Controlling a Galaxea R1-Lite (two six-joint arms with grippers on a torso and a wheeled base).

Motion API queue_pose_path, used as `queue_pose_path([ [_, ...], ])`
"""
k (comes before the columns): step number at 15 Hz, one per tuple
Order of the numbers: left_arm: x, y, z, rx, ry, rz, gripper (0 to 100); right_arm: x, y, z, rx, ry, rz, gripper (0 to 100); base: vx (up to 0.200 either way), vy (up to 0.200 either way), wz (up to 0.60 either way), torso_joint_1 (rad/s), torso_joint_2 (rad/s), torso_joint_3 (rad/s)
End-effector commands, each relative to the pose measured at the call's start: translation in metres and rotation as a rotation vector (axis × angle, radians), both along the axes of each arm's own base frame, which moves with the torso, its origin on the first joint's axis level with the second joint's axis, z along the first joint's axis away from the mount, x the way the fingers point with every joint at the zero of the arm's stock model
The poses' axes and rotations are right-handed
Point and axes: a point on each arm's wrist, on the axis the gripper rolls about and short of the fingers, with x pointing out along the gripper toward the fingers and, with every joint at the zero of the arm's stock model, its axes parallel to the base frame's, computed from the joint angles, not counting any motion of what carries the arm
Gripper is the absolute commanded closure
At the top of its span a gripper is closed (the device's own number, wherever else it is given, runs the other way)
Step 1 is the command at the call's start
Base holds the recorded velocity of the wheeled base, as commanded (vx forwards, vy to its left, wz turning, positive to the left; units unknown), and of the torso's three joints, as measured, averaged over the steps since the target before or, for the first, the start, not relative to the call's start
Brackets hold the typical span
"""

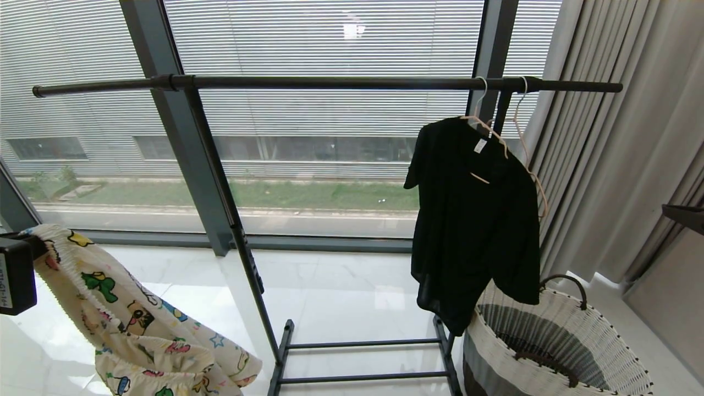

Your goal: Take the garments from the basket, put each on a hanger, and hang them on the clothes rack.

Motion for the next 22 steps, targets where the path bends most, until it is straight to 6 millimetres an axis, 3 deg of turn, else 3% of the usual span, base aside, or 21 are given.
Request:
queue_pose_path([
  [1, 0.002, 0.000, 0.000, -0.001, -0.005, -0.001, 100, 0.001, 0.000, -0.001, -0.001, 0.005, 0.001, 0, 0.000, 0.000, 0.00, 0.237, -0.52, -0.281],
  [6, 0.002, -0.001, -0.001, 0.000, -0.013, -0.003, 100, 0.000, 0.001, -0.012, -0.004, 0.038, 0.036, 0, 0.000, 0.000, 0.00, 0.241, -0.51, -0.283],
  [14, 0.002, 0.000, -0.006, 0.003, 0.002, -0.003, 100, 0.002, 0.004, -0.018, 0.000, 0.021, 0.145, 0, 0.200, 0.000, 0.00, 0.038, -0.07, -0.040],
  [18, 0.002, 0.000, -0.006, 0.003, 0.003, -0.005, 100, 0.003, 0.005, -0.021, 0.002, 0.035, 0.170, 0, 0.200, -0.200, 0.00, 0.002, 0.00, 0.002],
  [22, 0.001, 0.000, -0.006, 0.001, 0.000, -0.004, 100, 0.015, 0.006, -0.025, 0.048, 0.060, 0.162, 0, 0.000, -0.100, 0.00, 0.002, 0.00, -0.001],
])
